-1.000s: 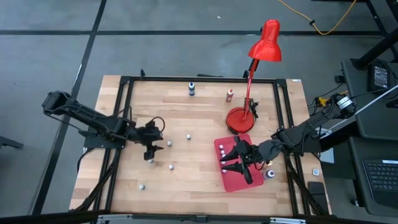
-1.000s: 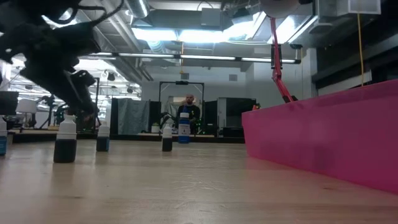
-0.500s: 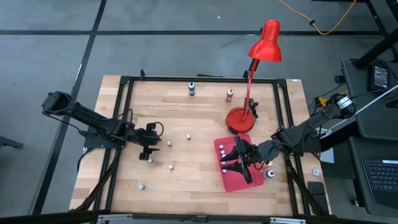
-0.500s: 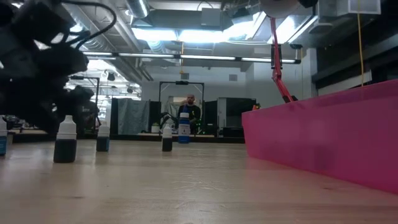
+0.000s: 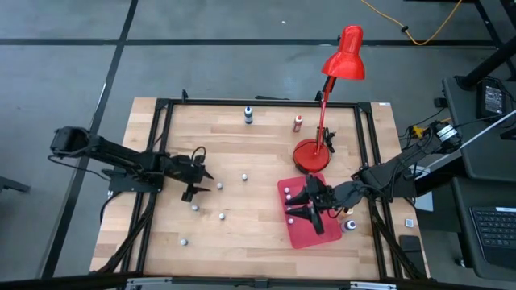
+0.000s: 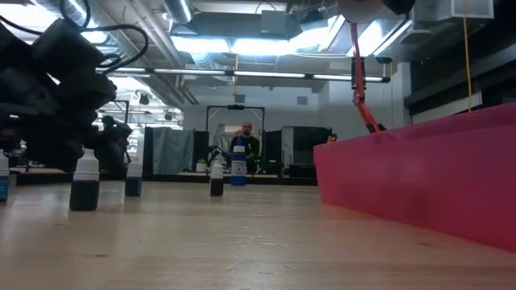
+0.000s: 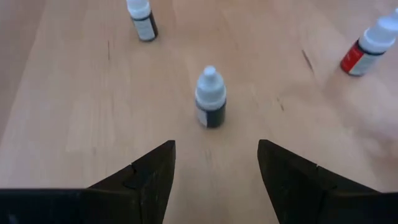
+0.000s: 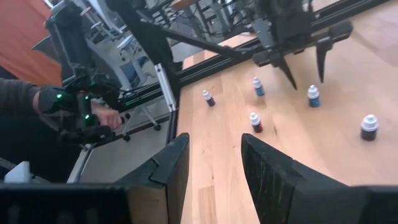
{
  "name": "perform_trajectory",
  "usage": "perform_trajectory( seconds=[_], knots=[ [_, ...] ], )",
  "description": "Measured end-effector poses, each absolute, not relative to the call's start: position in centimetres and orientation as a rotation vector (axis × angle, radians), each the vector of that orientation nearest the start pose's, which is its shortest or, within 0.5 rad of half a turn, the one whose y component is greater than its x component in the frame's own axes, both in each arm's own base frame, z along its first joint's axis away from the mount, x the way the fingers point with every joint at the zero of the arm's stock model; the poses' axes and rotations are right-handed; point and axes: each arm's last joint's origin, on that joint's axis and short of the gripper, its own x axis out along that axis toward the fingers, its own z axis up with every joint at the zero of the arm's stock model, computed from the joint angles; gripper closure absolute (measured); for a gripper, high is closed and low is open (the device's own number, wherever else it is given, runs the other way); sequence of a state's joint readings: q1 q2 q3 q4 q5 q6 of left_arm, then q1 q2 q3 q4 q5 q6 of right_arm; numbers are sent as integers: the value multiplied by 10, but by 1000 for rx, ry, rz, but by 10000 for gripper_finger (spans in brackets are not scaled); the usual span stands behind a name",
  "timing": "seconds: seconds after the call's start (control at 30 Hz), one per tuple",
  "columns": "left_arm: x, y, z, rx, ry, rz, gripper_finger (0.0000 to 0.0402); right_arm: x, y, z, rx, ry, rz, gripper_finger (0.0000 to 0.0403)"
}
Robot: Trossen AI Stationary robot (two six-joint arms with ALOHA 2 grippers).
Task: Pick & Place food coloring
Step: Put the small blue food coloring bottle into the red bin
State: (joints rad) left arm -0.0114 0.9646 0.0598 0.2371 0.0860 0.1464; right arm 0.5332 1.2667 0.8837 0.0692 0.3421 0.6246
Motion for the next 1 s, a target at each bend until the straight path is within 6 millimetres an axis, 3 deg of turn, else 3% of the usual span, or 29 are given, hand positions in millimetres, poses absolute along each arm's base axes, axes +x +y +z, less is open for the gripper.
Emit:
perform_trajectory(
  seconds=[0.47, 1.0],
  knots=[
    [139, 11, 100, 166, 580, -164, 178, 252, 123, 290, 462, 308, 26, 256],
    [150, 15, 94, 48, 557, -119, 178, 255, 118, 290, 435, 305, 16, 256]
  ],
)
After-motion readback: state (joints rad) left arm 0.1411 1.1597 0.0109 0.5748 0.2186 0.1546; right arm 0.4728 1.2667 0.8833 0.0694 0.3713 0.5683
